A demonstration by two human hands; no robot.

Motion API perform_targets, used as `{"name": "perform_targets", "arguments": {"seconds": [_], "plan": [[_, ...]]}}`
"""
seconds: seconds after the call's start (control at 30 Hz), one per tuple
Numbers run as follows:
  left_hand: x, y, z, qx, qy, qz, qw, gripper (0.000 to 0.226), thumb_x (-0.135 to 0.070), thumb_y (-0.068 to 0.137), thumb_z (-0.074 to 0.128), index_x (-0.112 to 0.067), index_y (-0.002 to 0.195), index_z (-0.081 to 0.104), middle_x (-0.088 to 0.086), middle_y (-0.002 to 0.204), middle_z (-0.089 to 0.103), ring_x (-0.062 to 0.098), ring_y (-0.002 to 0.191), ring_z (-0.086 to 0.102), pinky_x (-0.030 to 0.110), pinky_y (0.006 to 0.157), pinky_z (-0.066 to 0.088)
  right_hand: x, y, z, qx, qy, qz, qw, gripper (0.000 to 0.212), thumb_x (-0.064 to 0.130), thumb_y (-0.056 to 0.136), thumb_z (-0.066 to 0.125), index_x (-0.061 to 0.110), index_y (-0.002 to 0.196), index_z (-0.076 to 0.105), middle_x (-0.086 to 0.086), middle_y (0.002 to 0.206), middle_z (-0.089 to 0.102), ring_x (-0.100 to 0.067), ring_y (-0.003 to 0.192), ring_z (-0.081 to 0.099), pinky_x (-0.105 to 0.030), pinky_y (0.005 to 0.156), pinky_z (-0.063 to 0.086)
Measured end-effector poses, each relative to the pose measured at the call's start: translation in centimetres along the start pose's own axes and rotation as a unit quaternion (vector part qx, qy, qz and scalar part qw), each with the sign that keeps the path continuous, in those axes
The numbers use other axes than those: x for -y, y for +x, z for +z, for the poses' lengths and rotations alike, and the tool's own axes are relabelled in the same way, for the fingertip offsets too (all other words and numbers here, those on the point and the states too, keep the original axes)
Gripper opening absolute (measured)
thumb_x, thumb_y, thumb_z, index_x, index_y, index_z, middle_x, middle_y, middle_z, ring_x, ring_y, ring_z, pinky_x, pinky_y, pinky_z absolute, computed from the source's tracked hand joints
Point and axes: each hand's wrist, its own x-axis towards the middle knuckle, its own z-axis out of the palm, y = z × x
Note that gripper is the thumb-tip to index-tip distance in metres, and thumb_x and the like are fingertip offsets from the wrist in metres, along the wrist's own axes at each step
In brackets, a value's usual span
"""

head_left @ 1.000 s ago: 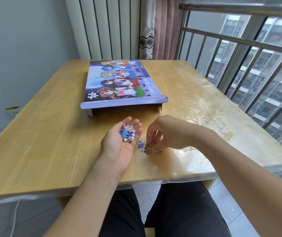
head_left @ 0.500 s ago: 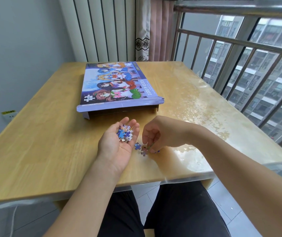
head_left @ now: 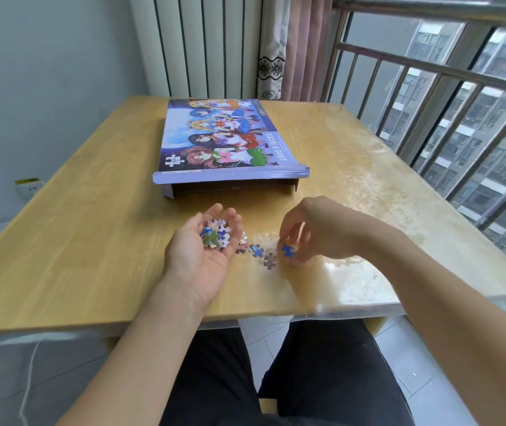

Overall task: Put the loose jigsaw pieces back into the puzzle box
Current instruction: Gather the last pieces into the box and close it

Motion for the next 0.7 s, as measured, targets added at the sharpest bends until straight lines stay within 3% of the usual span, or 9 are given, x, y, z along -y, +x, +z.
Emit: {"name": "perform_targets", "arguments": {"seconds": [0.1, 0.33, 0.7], "plan": [[-0.3, -0.1, -0.3, 0.006, 0.003, 0.002, 1.000, 0.034, -0.023, 0.110, 0.038, -0.001, 0.108, 0.063, 0.020, 0.097, 0.069, 0.031, 0.095, 0.067, 0.041, 0.099, 0.054, -0.3, 0.7, 0.7, -0.019, 0.017, 0.004, 1.000, 0.029, 0.020, 0.067, 0.092, 0.020, 0.091, 0.076, 0.001, 0.085, 0.073, -0.018, 0.081, 0.068, -0.032, 0.072, 0.056], [0.0, -0.3, -0.2, 0.006, 0.013, 0.001, 1.000, 0.033, -0.023, 0.109, 0.039, -0.001, 0.114, 0.064, 0.020, 0.101, 0.069, 0.031, 0.098, 0.068, 0.039, 0.099, 0.054, 0.2, 1.7, 0.0, 0.039, -0.013, -0.006, 0.999, 0.023, 0.021, 0.071, 0.090, 0.023, 0.084, 0.071, -0.003, 0.089, 0.073, -0.024, 0.084, 0.067, -0.034, 0.073, 0.054], [0.2, -0.1, -0.2, 0.011, 0.024, -0.001, 1.000, 0.033, -0.023, 0.108, 0.041, -0.001, 0.113, 0.065, 0.019, 0.103, 0.070, 0.030, 0.095, 0.069, 0.039, 0.098, 0.055, 0.4, 1.4, -0.1, 0.034, 0.013, -0.054, 0.998, 0.025, 0.011, 0.075, 0.085, 0.027, 0.078, 0.065, 0.011, 0.077, 0.069, -0.015, 0.077, 0.066, -0.037, 0.074, 0.055]]}}
